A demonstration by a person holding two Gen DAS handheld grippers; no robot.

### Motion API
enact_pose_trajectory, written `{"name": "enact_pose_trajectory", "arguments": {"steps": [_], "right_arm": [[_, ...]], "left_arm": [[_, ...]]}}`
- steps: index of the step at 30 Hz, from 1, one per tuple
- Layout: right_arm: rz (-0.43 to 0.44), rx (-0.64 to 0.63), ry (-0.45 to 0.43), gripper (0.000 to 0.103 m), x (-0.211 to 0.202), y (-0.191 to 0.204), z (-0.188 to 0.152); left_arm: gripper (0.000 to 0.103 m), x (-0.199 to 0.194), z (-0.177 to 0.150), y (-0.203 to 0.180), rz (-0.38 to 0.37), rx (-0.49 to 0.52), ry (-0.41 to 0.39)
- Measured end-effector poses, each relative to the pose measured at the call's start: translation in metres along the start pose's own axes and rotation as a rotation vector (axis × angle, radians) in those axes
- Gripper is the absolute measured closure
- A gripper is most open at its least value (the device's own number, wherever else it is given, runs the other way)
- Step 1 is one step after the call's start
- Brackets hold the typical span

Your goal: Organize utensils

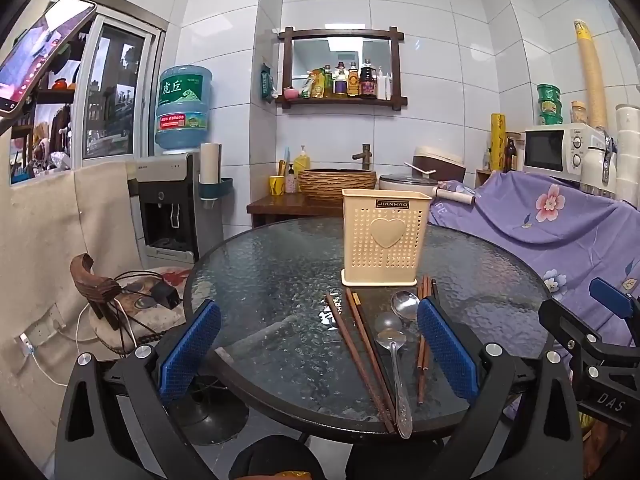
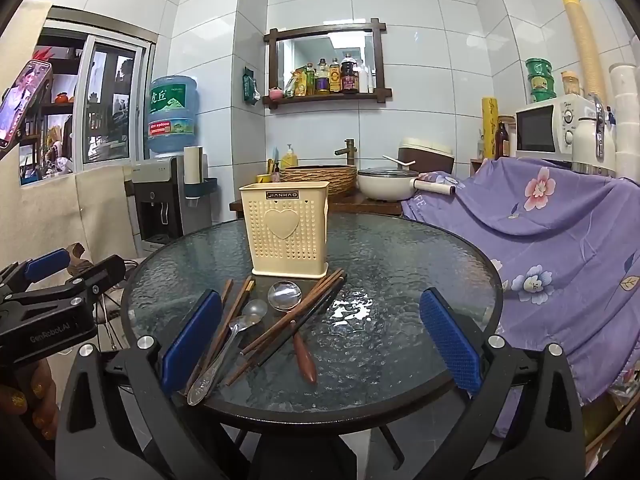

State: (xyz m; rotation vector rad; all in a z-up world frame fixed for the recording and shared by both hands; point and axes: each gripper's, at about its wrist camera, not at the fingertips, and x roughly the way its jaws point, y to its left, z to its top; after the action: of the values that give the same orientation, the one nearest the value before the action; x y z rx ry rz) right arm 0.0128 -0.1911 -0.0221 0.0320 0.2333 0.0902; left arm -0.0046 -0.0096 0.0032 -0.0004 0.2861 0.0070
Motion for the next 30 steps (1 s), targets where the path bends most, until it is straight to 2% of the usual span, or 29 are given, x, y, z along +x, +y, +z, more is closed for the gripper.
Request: {"name": "enact_pose_trajectory", "arguments": {"steps": [16,17,30], "right_arm": [[-0.004,0.002,0.005,0.006,0.0,0.0,0.003],[-0.004,0.002,0.005,0.006,-0.001,0.0,0.003],[-0.004,0.0,0.011,0.006,0.001,0.001,0.002]], "left_arm": [[0.006,-0.003,0.002,-0.01,-0.003,0.008,0.0],[0.006,0.0,0.001,0.0,-0.007,0.005,-0.001],[0.006,-0.001,0.001,0.001,-0.003,0.008,-0.003]]}}
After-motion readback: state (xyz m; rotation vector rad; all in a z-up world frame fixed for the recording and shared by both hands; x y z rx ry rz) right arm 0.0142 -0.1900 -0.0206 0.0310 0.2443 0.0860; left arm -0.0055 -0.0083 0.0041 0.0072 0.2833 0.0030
